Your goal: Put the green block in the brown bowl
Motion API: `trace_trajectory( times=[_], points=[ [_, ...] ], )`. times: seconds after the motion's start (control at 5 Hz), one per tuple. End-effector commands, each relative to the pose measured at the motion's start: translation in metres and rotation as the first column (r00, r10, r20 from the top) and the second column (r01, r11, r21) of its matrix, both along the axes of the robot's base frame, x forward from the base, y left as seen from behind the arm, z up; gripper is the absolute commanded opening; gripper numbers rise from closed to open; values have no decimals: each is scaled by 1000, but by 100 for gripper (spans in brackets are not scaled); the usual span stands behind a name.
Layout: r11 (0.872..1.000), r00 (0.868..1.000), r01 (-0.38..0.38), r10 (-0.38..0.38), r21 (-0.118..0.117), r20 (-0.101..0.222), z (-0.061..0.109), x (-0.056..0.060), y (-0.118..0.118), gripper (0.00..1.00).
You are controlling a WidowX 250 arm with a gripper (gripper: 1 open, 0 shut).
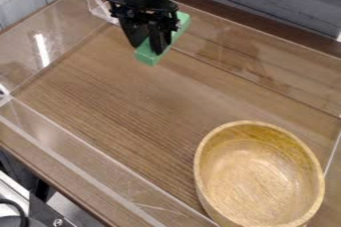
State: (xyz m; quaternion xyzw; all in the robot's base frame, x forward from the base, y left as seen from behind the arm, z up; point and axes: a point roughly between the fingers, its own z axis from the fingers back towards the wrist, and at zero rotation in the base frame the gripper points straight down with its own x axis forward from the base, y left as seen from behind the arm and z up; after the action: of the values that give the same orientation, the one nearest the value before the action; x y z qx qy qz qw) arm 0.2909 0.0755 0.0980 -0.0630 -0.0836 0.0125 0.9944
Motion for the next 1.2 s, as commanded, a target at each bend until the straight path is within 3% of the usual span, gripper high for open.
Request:
trace_trajectory(
  times=[0.0,1.0],
  points=[
    [1000,999,8,-8,13,43,3,6,2,0],
    [999,1000,12,-13,43,28,-24,8,24,0]
  ],
)
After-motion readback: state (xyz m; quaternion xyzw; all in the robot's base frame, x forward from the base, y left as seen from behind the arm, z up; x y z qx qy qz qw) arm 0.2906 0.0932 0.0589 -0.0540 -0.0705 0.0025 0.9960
